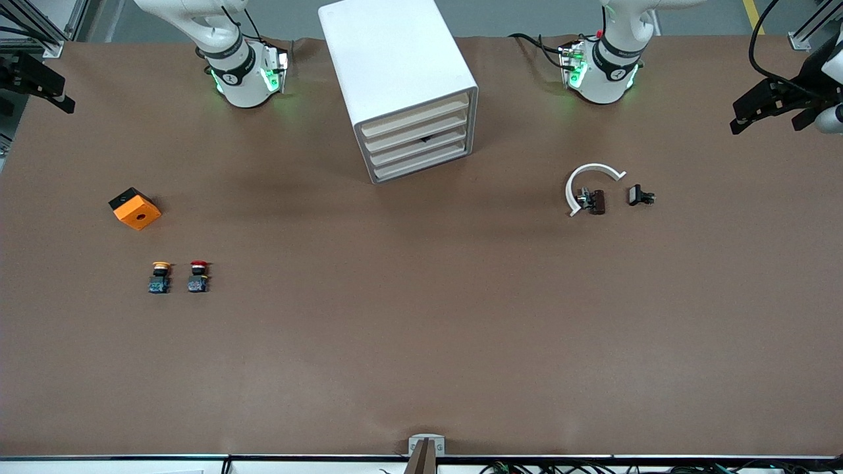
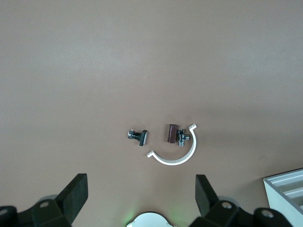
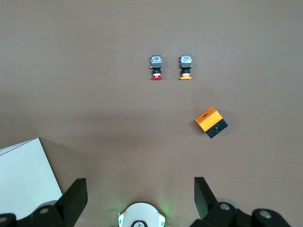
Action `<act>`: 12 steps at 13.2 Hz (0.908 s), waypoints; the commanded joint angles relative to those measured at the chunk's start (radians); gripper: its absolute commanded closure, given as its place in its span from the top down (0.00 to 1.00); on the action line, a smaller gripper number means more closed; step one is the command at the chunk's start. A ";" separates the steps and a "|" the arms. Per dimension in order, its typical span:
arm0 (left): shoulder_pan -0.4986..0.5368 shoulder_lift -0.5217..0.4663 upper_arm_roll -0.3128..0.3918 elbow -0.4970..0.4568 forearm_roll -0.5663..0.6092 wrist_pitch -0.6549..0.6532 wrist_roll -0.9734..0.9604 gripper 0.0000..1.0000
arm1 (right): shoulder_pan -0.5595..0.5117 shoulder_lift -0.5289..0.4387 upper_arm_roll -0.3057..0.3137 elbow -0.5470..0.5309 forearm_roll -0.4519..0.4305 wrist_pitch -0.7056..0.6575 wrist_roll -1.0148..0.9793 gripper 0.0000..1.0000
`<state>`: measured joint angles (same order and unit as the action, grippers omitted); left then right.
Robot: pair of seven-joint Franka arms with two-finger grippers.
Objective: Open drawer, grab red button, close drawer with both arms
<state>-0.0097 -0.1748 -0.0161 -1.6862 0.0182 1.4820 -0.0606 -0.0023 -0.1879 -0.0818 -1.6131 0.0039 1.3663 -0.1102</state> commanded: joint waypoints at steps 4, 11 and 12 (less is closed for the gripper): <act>0.007 -0.029 -0.004 -0.027 -0.004 0.017 0.010 1.00 | -0.005 -0.024 0.001 -0.022 0.002 0.010 0.012 1.00; 0.007 -0.028 -0.004 -0.027 -0.004 0.027 0.010 1.00 | -0.005 -0.022 -0.001 -0.022 0.010 0.010 0.014 1.00; 0.007 -0.028 -0.004 -0.027 -0.004 0.027 0.010 1.00 | -0.007 -0.021 -0.003 -0.022 0.019 0.008 0.017 1.00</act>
<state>-0.0097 -0.1749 -0.0161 -1.6869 0.0182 1.4907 -0.0606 -0.0023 -0.1879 -0.0850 -1.6144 0.0067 1.3663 -0.1078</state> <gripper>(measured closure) 0.000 0.000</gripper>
